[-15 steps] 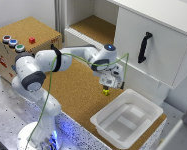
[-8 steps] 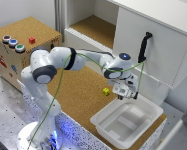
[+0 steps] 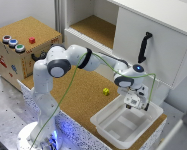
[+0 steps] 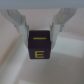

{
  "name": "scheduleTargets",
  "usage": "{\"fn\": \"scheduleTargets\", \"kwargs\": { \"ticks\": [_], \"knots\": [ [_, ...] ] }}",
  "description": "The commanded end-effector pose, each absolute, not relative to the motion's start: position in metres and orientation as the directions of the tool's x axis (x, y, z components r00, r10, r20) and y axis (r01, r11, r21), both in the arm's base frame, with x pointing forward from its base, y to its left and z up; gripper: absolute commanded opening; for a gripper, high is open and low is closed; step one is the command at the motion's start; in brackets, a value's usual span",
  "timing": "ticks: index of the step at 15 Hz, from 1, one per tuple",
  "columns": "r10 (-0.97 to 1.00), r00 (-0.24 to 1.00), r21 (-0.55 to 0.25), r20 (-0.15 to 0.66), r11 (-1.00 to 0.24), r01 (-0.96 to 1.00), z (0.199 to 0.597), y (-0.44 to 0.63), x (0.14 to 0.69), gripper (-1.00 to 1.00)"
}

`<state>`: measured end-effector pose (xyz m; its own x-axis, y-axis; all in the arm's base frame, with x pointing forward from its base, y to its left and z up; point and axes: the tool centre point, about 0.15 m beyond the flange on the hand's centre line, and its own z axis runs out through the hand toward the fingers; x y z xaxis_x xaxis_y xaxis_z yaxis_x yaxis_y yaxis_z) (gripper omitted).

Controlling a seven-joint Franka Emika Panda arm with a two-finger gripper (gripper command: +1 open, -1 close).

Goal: Put the purple block inside the box

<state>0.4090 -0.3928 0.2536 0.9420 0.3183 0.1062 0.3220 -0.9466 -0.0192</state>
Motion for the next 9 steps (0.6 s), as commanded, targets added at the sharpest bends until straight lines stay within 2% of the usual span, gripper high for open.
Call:
{"fn": "scheduleTargets", "kwargs": {
  "ticks": [1,4,5,9],
  "knots": [
    [0.376,0.925,-0.116,0.056,-0.918,0.38,0.224,-0.4,0.437,-1.0],
    [0.407,0.913,-0.07,0.011,-0.911,0.407,0.229,-0.386,0.44,-1.0],
    [0.407,0.913,-0.056,-0.002,-0.912,0.406,0.232,-0.382,0.44,1.0],
    [0.413,0.911,0.018,-0.015,-0.911,0.413,0.261,-0.372,0.438,1.0]
  ]
}}
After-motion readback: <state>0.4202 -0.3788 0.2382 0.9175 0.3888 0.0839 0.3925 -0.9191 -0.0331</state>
